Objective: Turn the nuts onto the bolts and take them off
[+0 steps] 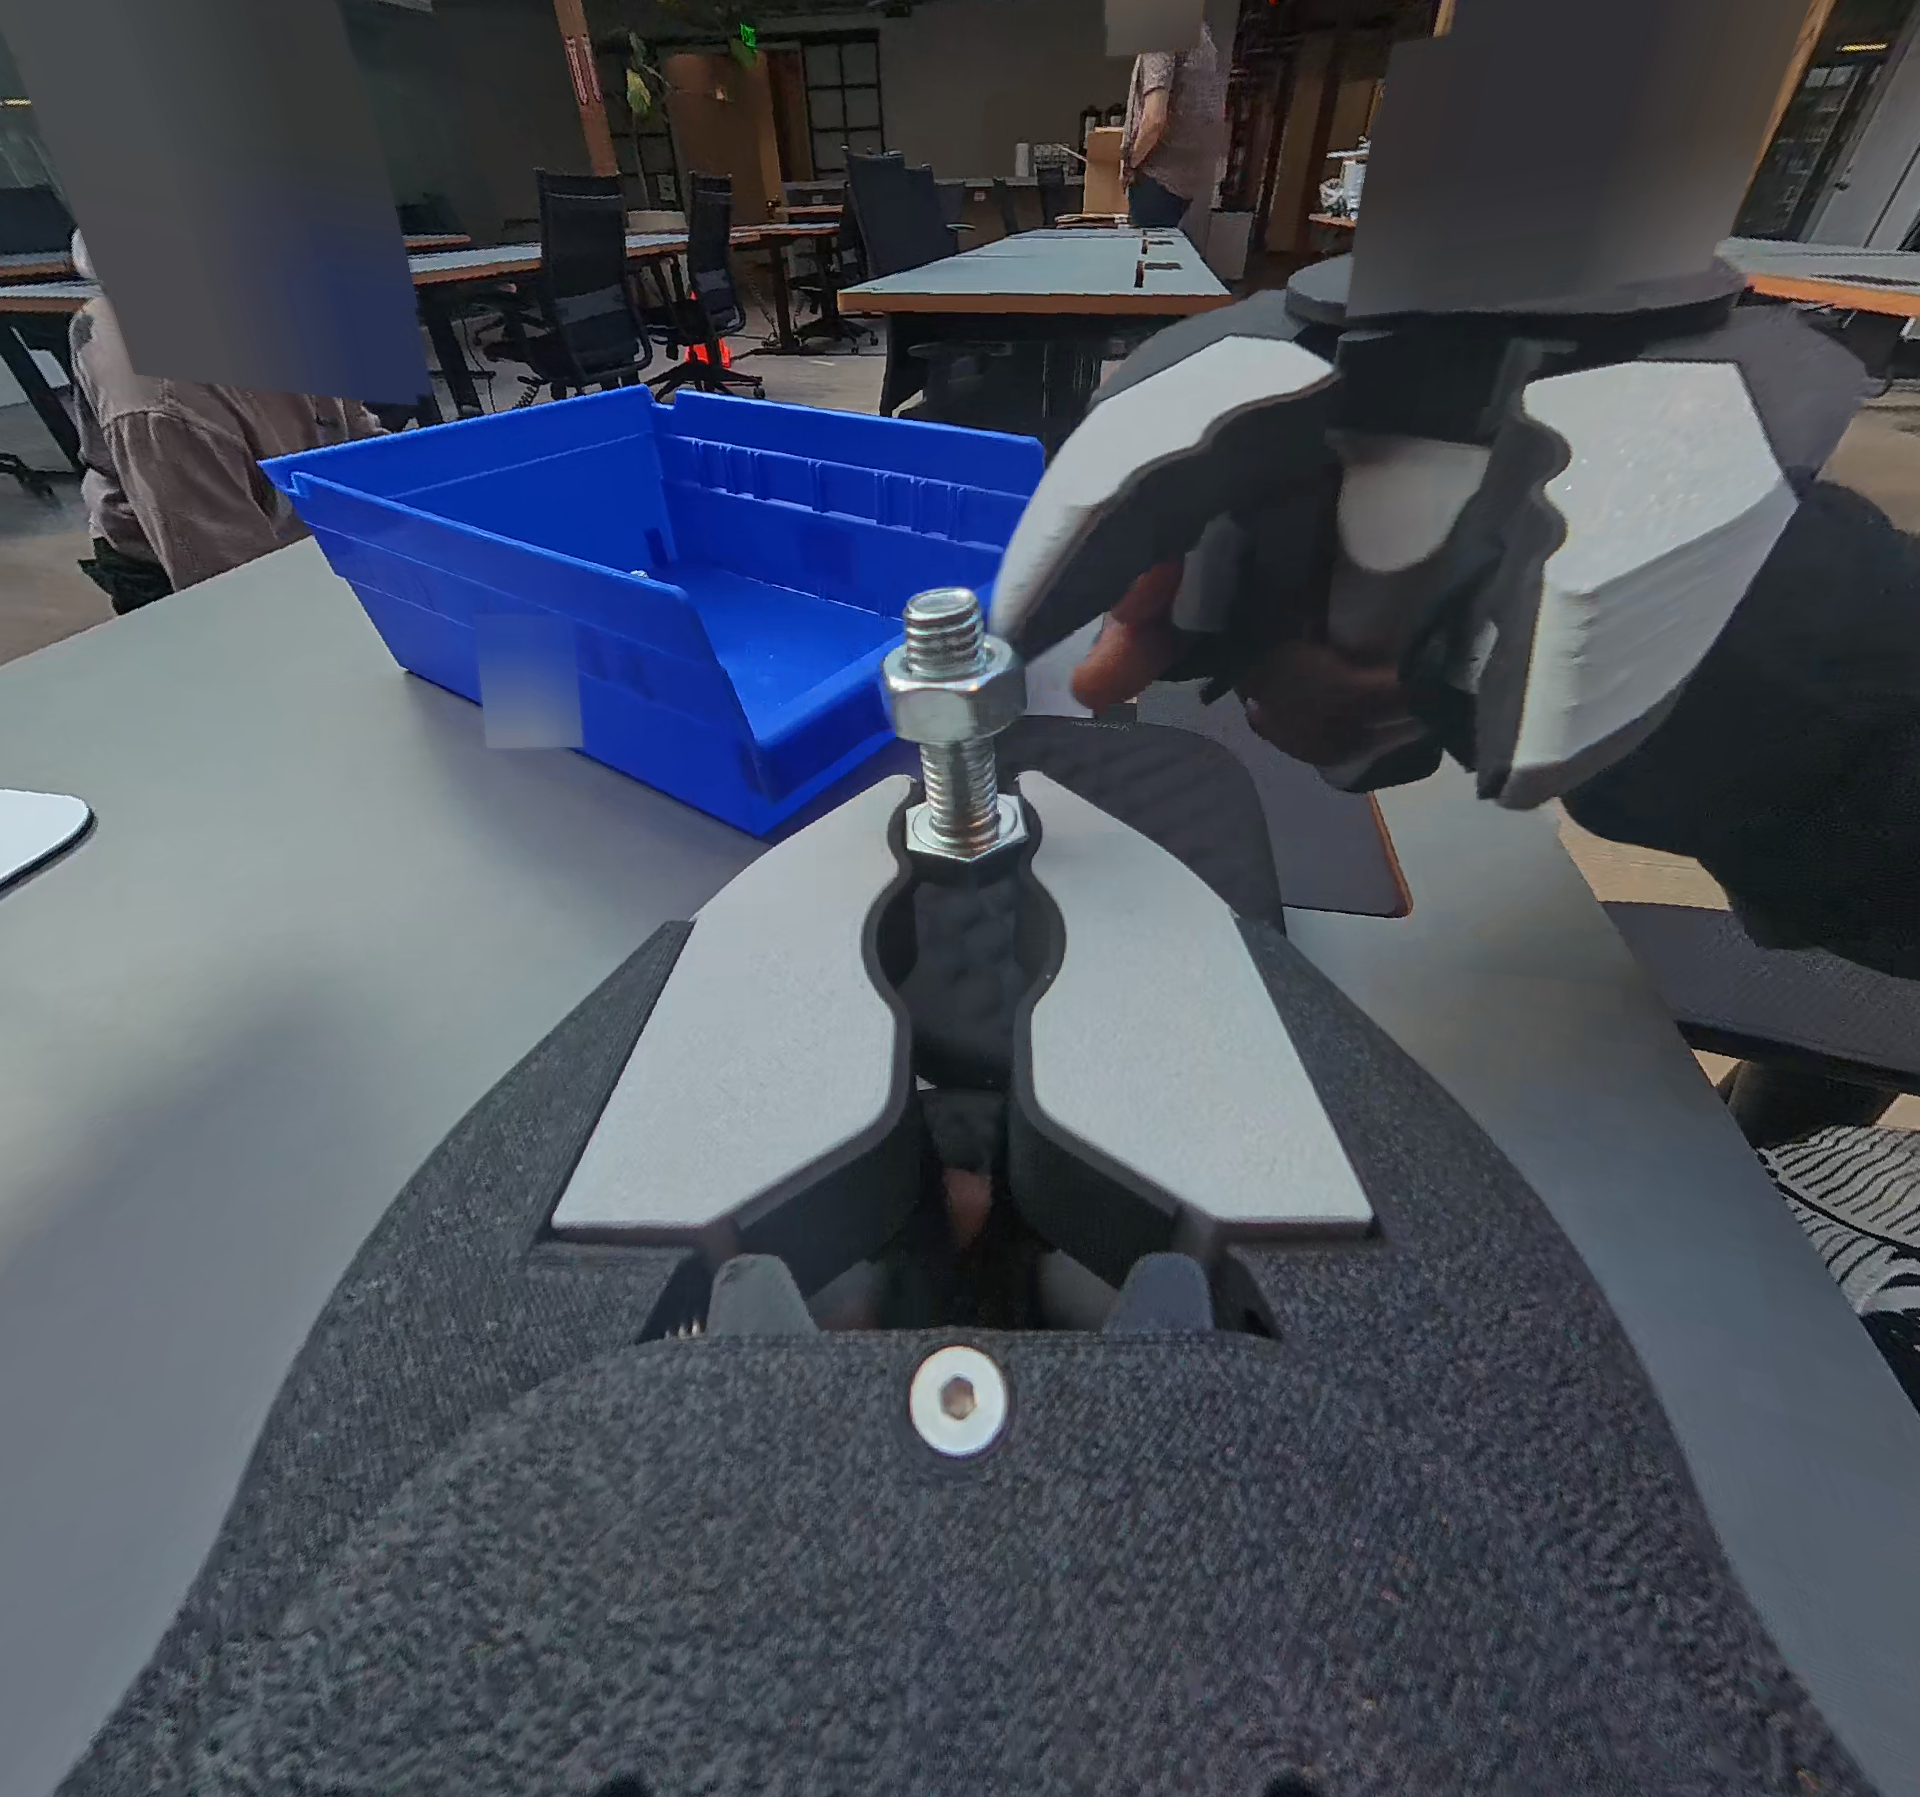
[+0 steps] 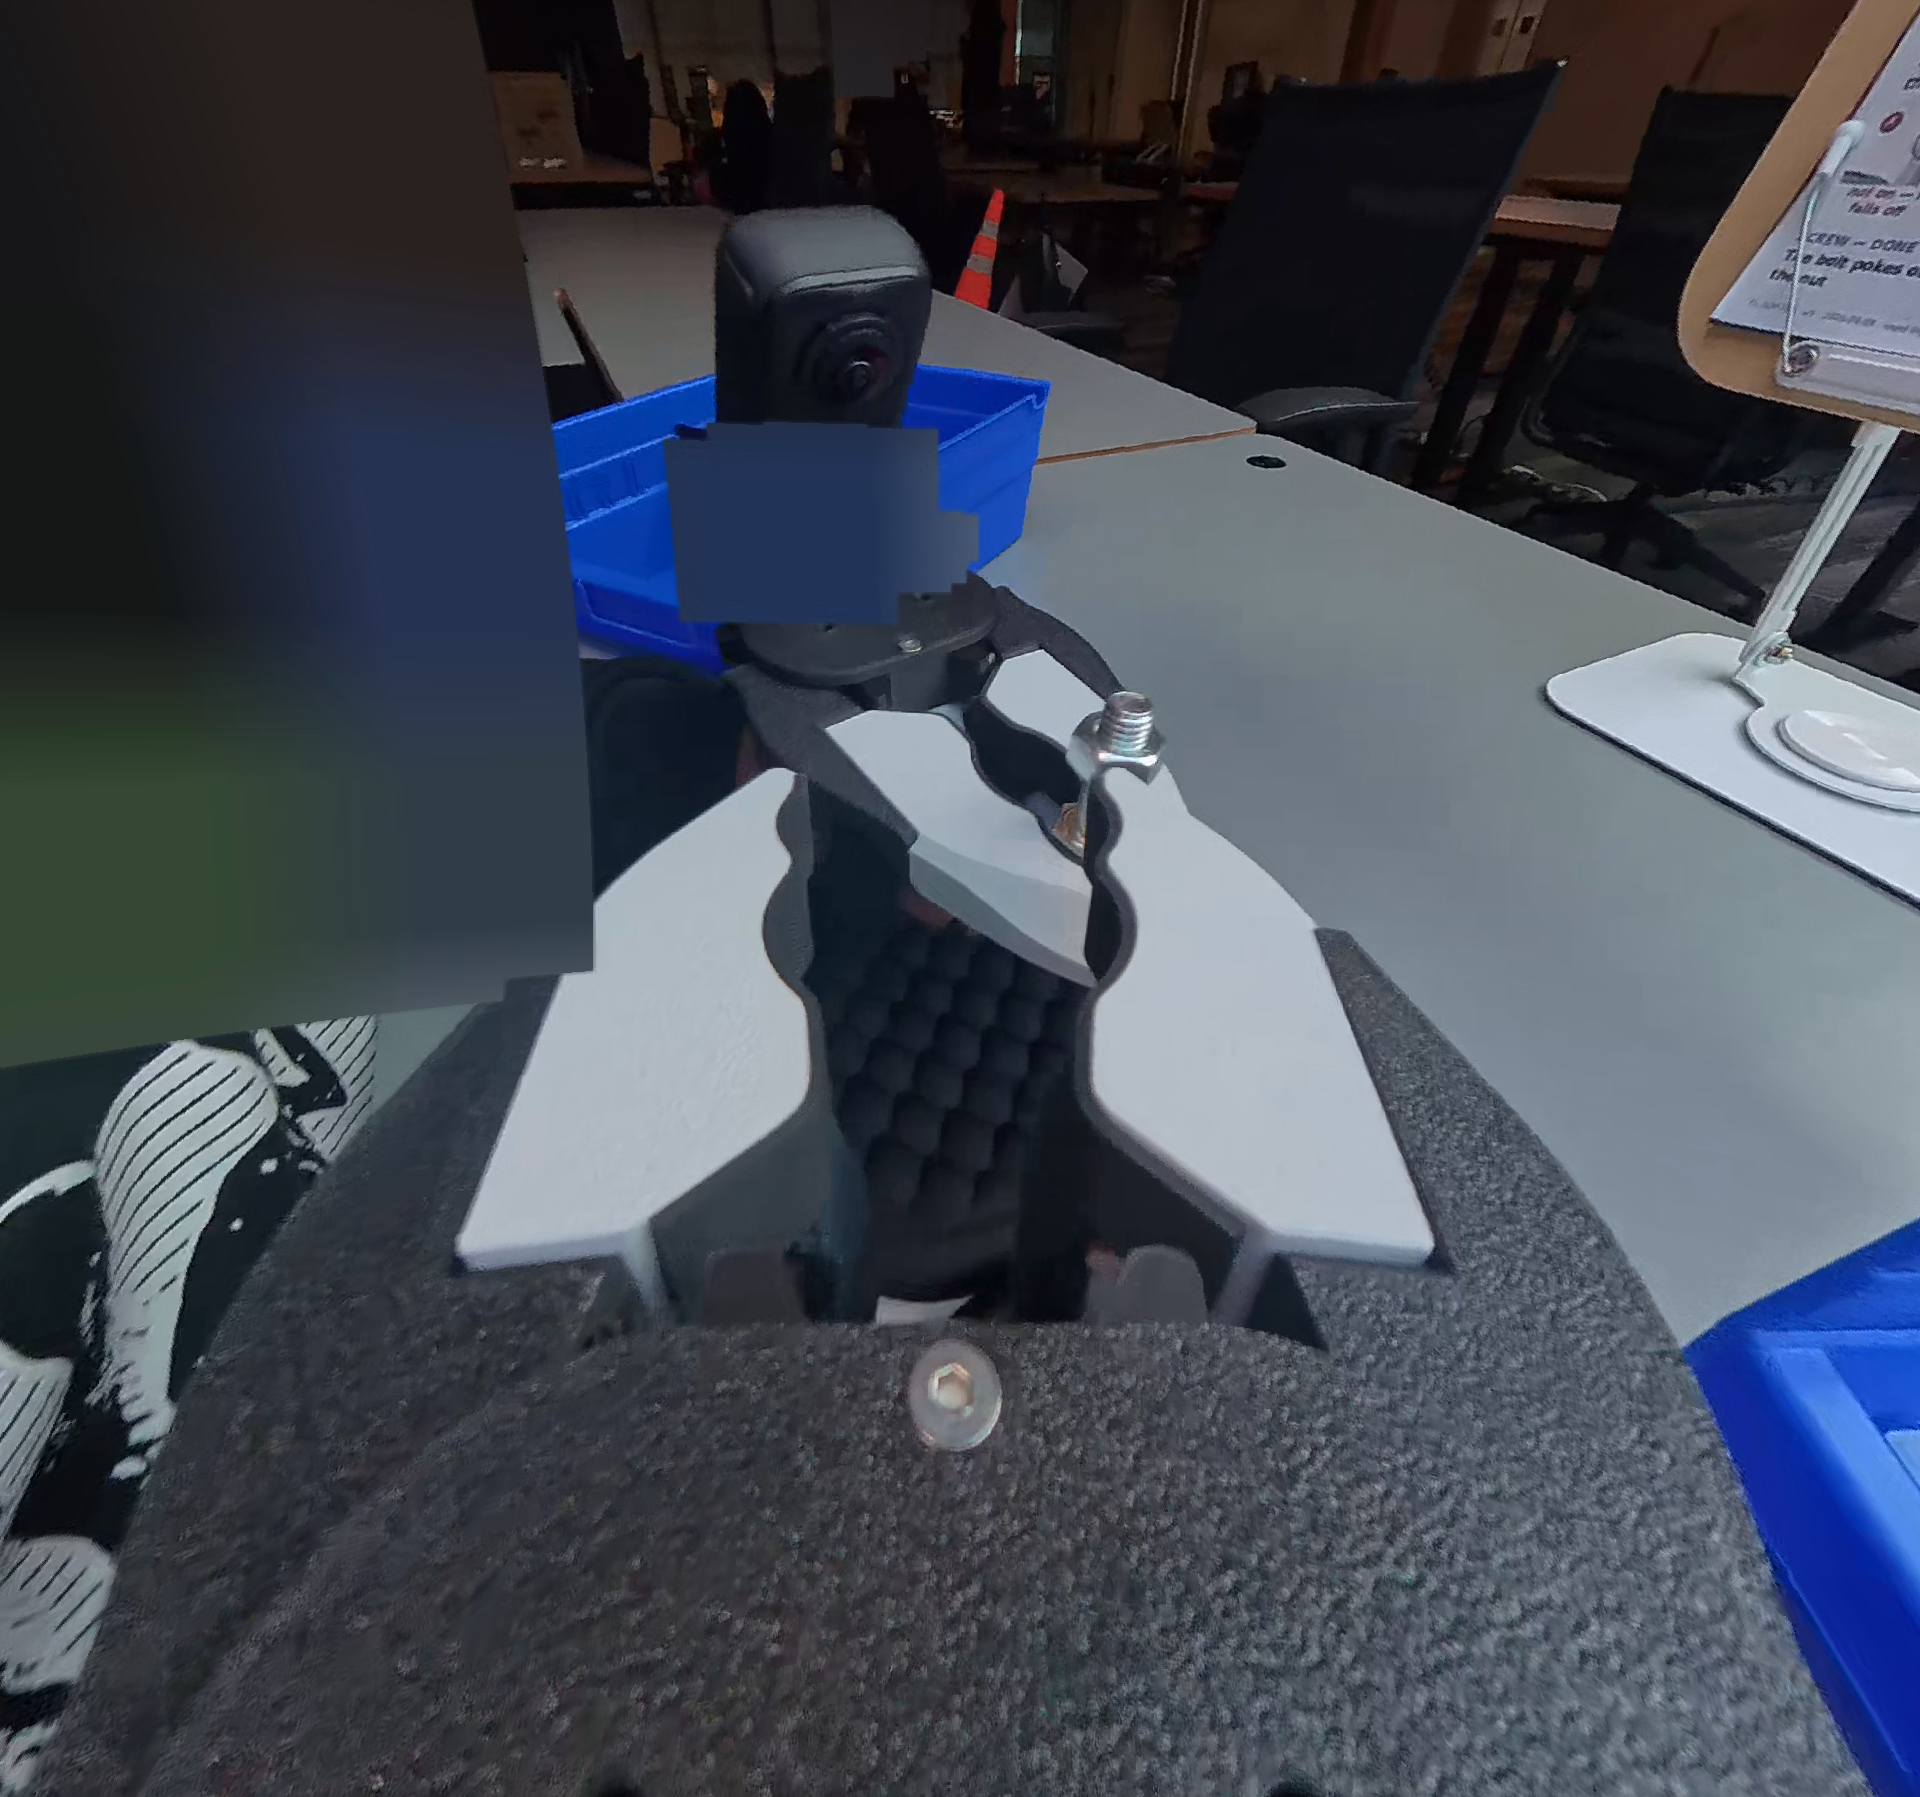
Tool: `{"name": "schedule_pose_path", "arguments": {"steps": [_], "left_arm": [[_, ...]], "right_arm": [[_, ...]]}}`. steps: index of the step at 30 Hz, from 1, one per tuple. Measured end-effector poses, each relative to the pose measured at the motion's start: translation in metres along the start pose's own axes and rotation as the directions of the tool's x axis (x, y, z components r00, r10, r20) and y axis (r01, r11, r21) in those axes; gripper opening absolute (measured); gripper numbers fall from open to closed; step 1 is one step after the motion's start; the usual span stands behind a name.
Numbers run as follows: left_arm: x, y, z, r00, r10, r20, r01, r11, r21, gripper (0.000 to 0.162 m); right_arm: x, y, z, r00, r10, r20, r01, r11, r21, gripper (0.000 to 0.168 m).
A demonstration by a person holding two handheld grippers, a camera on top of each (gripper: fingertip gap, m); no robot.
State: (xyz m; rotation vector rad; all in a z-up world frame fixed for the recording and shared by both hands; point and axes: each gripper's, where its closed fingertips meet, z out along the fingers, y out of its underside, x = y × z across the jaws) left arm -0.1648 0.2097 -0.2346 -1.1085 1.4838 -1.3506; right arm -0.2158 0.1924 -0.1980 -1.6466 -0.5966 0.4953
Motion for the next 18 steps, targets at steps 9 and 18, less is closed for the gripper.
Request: {"name": "schedule_pose_path", "arguments": {"steps": [9, 18], "left_arm": [[0.002, -0.001, 0.0, 1.0, 0.005, -0.006, -0.005, 1.0, -0.003, 0.014], [0.002, -0.004, -0.001, 1.0, 0.004, -0.001, -0.004, 1.0, 0.012, 0.014]], "right_arm": [[0.031, -0.014, -0.011, 0.978, -0.207, -0.031, 0.191, 0.944, -0.27, 0.03], [0.029, -0.011, 0.031, 0.996, -0.065, 0.056, 0.075, 0.98, -0.185, 0.054]]}}
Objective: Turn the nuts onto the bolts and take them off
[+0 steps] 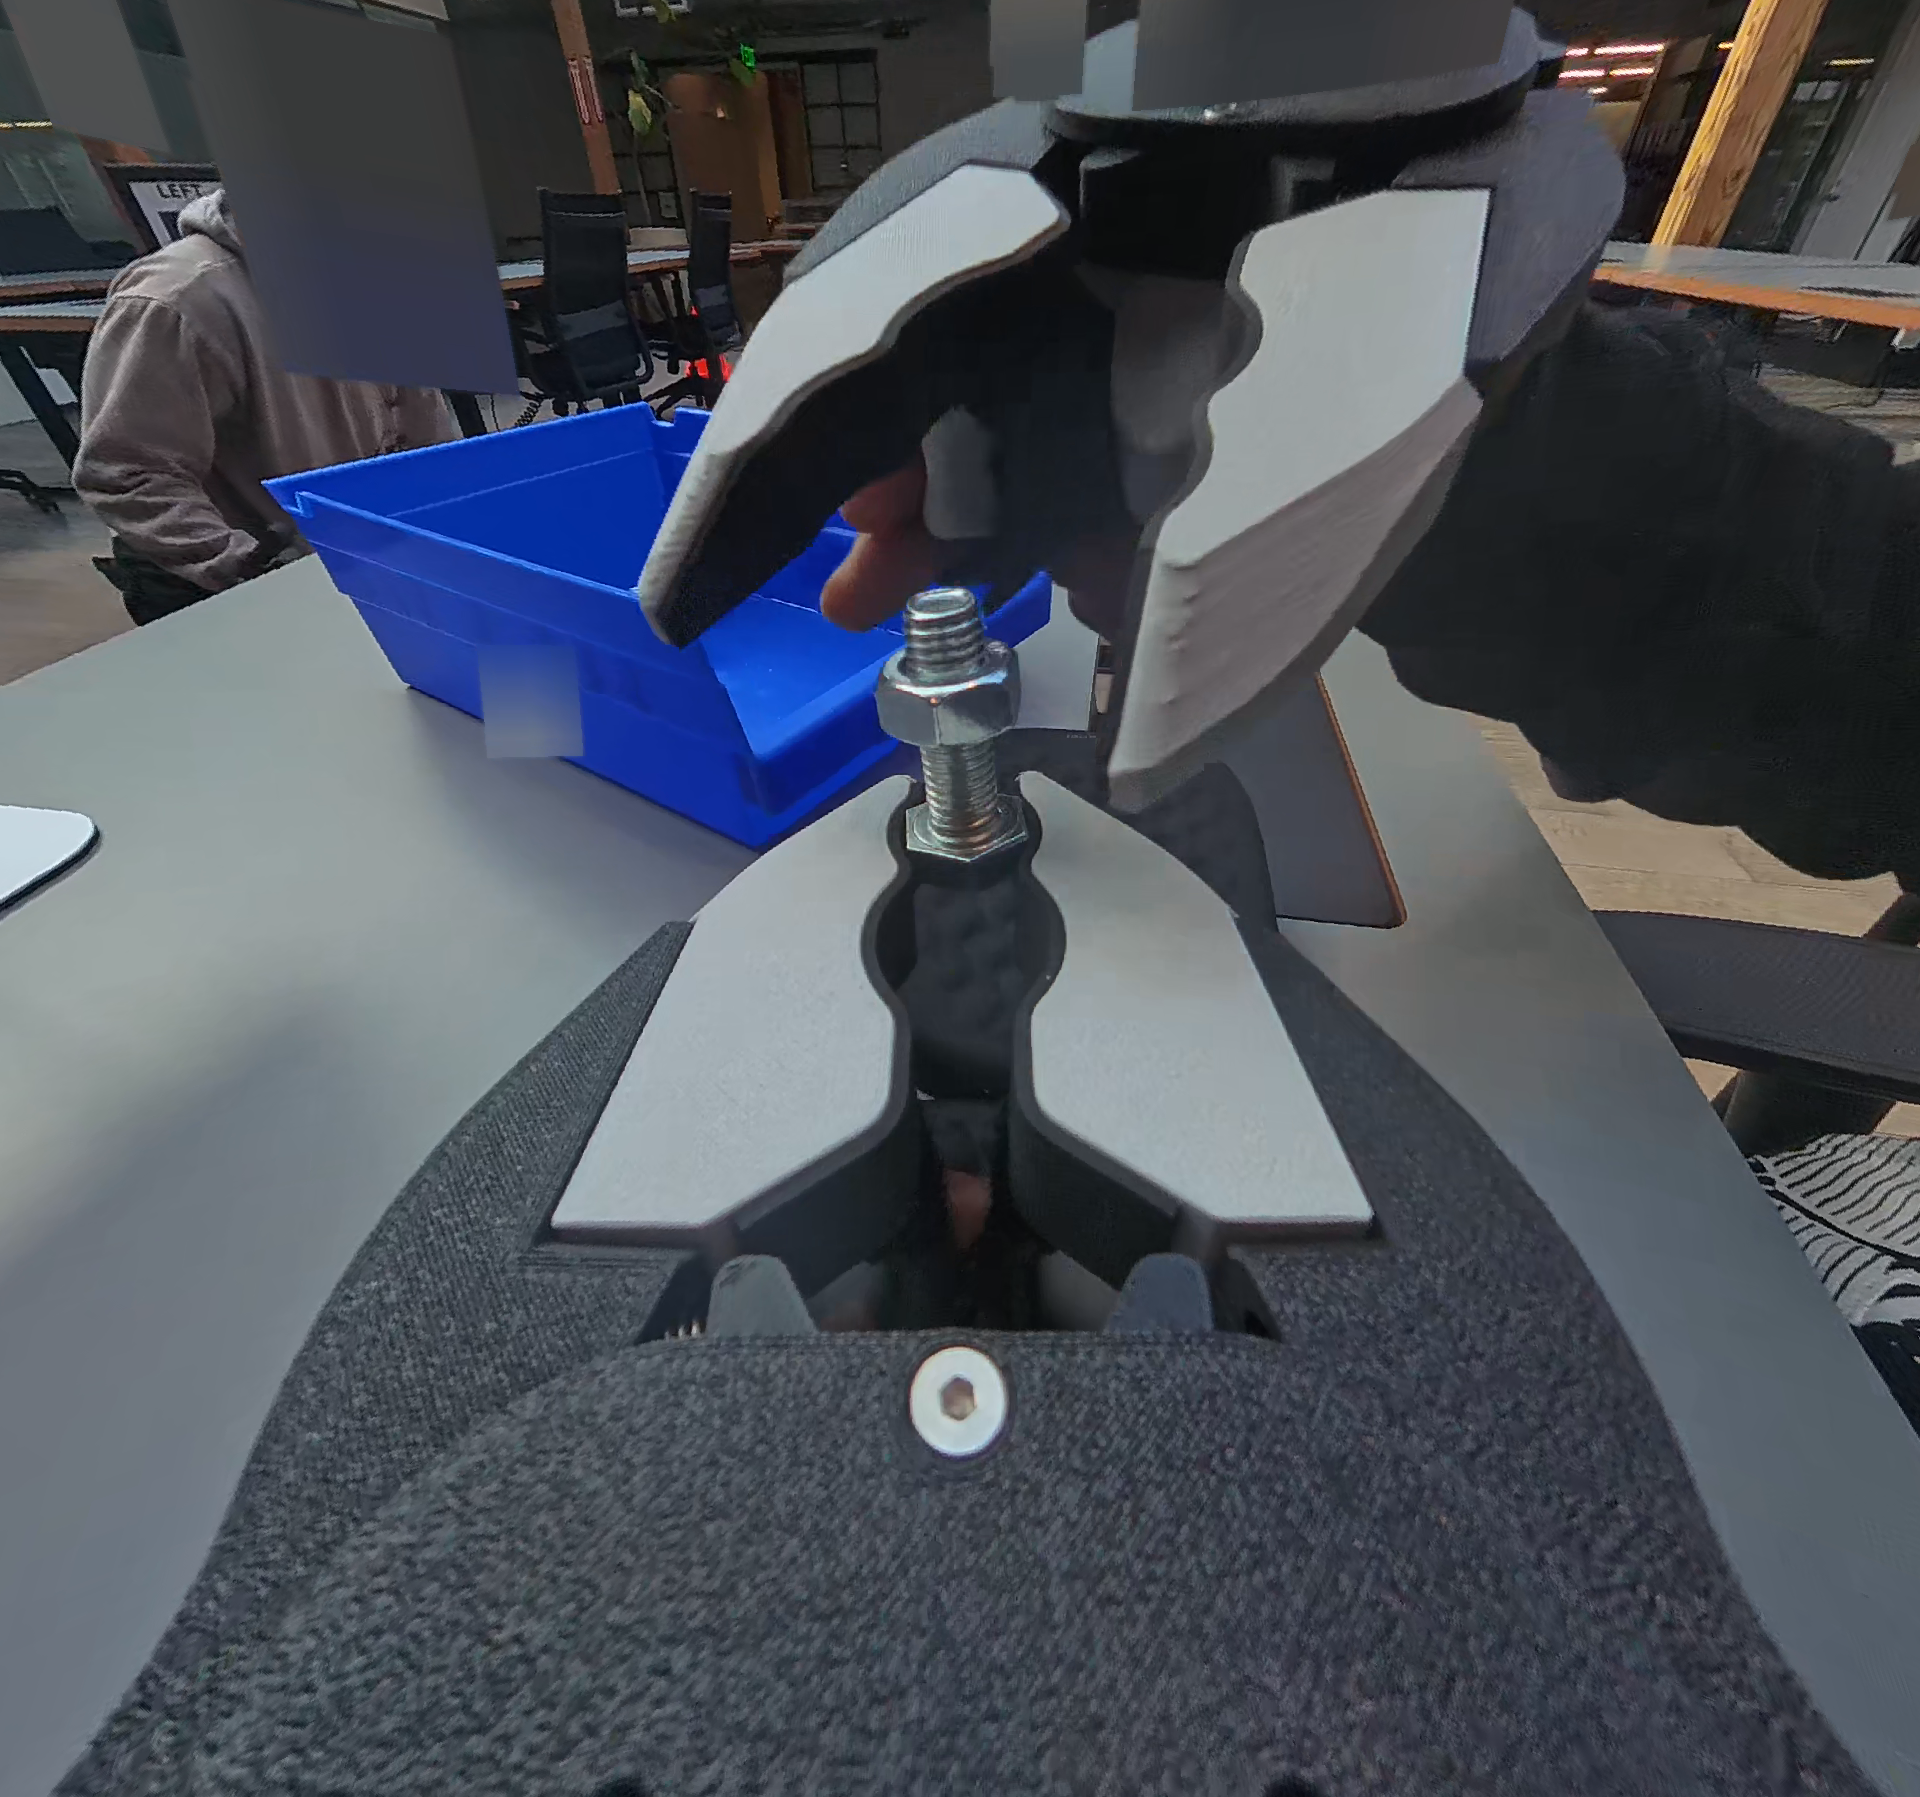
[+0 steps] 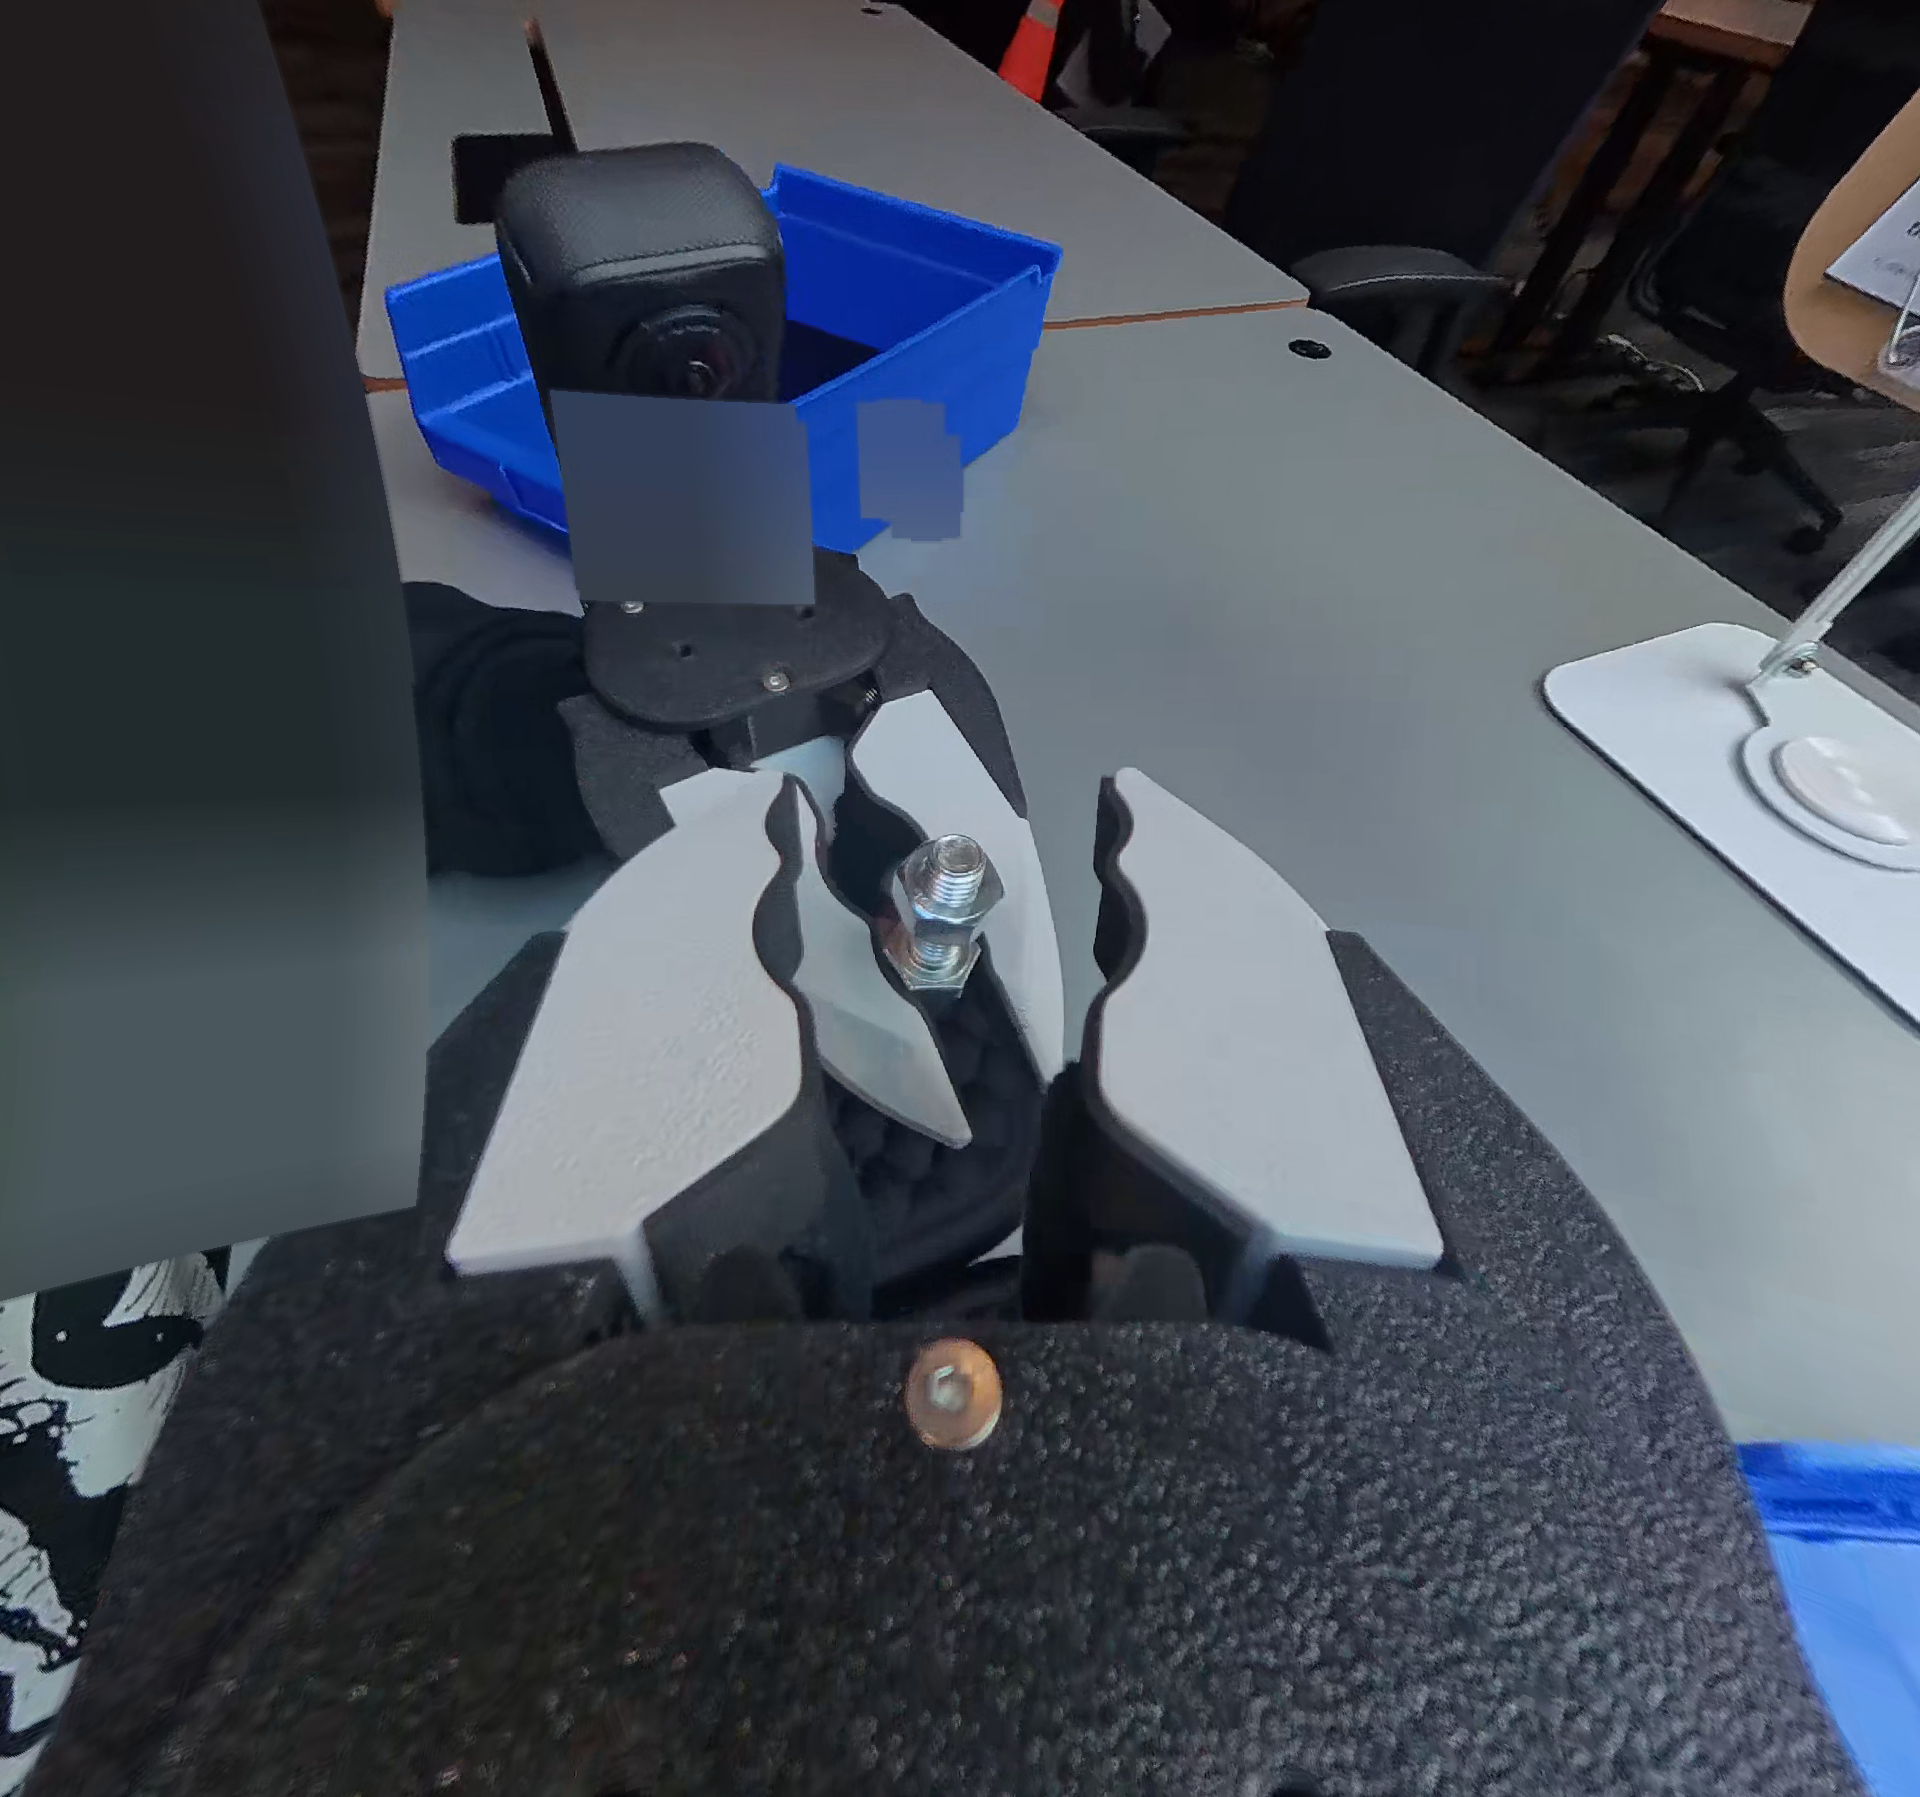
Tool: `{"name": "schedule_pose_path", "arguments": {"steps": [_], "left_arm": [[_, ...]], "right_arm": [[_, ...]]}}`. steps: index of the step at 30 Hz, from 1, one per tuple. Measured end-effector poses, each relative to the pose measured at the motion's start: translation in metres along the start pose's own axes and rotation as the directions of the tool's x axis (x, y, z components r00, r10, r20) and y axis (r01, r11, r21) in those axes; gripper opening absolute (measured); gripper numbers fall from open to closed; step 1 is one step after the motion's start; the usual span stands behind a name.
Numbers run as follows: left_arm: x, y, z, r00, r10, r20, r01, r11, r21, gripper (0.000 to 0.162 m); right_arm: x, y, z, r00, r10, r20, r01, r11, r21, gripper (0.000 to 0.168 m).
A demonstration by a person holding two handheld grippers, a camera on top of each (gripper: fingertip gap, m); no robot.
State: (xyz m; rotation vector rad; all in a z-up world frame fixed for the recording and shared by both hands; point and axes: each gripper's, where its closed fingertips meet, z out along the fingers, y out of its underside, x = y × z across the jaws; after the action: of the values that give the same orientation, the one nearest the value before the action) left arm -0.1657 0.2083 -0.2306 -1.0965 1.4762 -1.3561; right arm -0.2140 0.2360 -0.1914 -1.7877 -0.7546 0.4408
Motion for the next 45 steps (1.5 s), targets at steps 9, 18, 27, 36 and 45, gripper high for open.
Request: {"name": "schedule_pose_path", "arguments": {"steps": [9, 18, 27, 36, 45], "left_arm": [[-0.004, -0.004, -0.002, 1.0, -0.018, 0.021, 0.018, 1.0, 0.024, 0.014], [-0.006, -0.002, -0.003, 0.999, -0.027, 0.031, 0.026, 1.0, 0.015, 0.014], [-0.003, 0.0, -0.001, 0.999, 0.007, 0.032, -0.006, 1.0, -0.008, 0.014], [-0.003, -0.002, -0.001, 0.999, 0.019, 0.04, -0.019, 1.0, 0.0, 0.014], [-0.013, -0.007, -0.001, 0.994, -0.011, 0.112, 0.005, 0.999, 0.049, 0.06]], "right_arm": [[-0.012, 0.003, 0.0, 0.994, 0.107, 0.03, -0.109, 0.99, 0.089, 0.051], [-0.02, 0.019, -0.04, 0.998, 0.053, 0.037, -0.049, 0.994, -0.094, 0.022], [0.003, 0.005, -0.022, 0.997, -0.071, 0.008, 0.071, 0.952, -0.297, 0.014], [0.003, 0.003, -0.016, 0.999, -0.048, 0.01, 0.049, 0.962, -0.268, 0.008], [0.075, 0.002, -0.068, 0.969, 0.022, -0.247, -0.077, 0.974, -0.215, 0.009]]}}
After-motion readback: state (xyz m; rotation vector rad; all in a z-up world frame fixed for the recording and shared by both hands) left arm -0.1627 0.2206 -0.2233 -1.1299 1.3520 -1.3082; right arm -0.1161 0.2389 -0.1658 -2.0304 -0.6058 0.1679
